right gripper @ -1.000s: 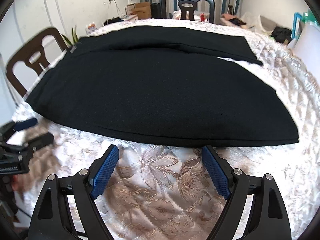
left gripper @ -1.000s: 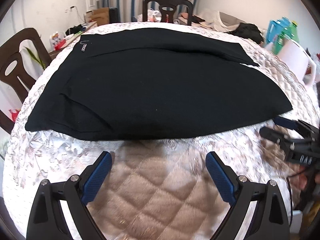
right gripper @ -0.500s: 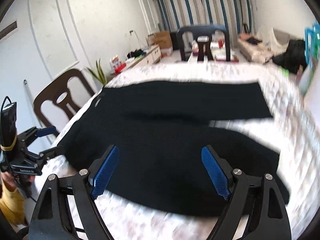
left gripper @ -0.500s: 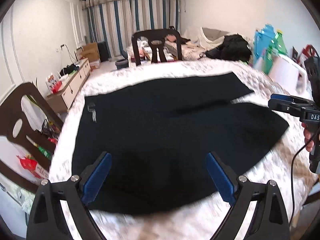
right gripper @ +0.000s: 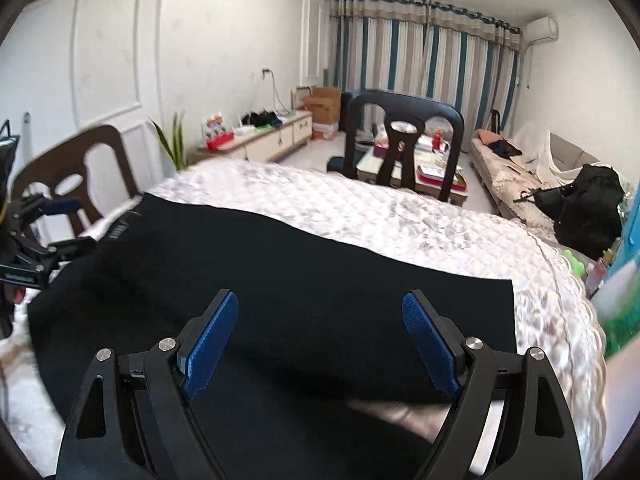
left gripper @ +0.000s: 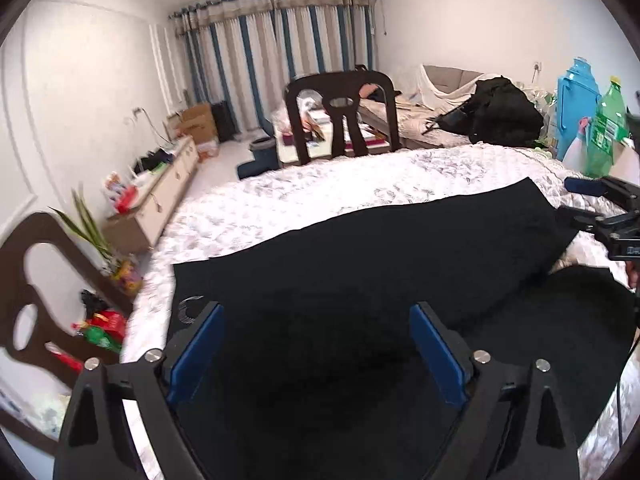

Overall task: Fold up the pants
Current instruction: 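Lower both tools onto the pants waistband and close both grippers on it, then lift the waistband with both grippers and fold it over toward the pant legs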

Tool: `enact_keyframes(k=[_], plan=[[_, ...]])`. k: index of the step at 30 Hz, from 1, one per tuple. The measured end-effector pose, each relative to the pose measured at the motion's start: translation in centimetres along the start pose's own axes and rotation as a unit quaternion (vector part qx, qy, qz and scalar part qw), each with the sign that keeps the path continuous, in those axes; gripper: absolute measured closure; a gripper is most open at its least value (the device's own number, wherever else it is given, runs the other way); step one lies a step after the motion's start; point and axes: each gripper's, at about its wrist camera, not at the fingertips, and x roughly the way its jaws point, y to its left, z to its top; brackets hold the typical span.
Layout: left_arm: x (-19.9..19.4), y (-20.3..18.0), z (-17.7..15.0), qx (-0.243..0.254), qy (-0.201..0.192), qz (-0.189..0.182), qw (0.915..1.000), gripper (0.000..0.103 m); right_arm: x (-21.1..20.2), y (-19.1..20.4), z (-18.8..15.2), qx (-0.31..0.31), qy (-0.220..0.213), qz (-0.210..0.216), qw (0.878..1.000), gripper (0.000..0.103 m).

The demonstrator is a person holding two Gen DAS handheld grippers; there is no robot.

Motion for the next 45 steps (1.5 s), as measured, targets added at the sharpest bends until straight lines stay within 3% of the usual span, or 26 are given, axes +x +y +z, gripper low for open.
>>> enact_keyframes(k=[5,10,14,17,21,25,32,41,45], plan=[[3.8,0.1,1.7,0.025,0.011,-0.003,0.9996,0.012,4.1,-2.7,1.3,0.021,0.025,0.009,0.999,0.018],[7.1,0.8,3.6,0.006,0.032,-0.032,0.9989,0.012,7.3,-3.5,2.5,-0.003,0.045,0.02,0.999,0.018],[10.1,1.2,4.6,0.023,0.056,-0.03,0.9977,0.015,9.7,-4.7,3.2,-0.023,0.058,0.004,0.998,0.019],[12.3,2.1,5.3,0.002,0.079,-0.037,0.9962,0.016,11.1,-6.0,3.6,-0.023,0.067,-0.003,0.998,0.019],[14.5,2.6,5.7,0.009,0.095,-0.042,0.9945,0.02,12.9,-7.4,3.9,-0.022,0.084,0.012,0.996,0.024],[15.9,3.0,6.1,0.013,0.11,-0.068,0.9915,0.023,14.2,-7.9,4.2,-0.027,0.093,0.046,0.994,0.025],[17.4,3.4,6.1,0.024,0.121,-0.075,0.9896,0.023,15.6,-7.6,3.7,-0.045,0.12,0.093,0.987,0.026],[18.7,4.4,6.5,0.001,0.12,-0.094,0.9882,0.018,16.3,-7.0,4.0,-0.067,0.125,0.106,0.984,0.026],[18.8,4.2,6.7,0.013,0.125,-0.094,0.9875,0.017,16.2,-6.9,3.9,-0.068,0.124,0.106,0.984,0.027]])
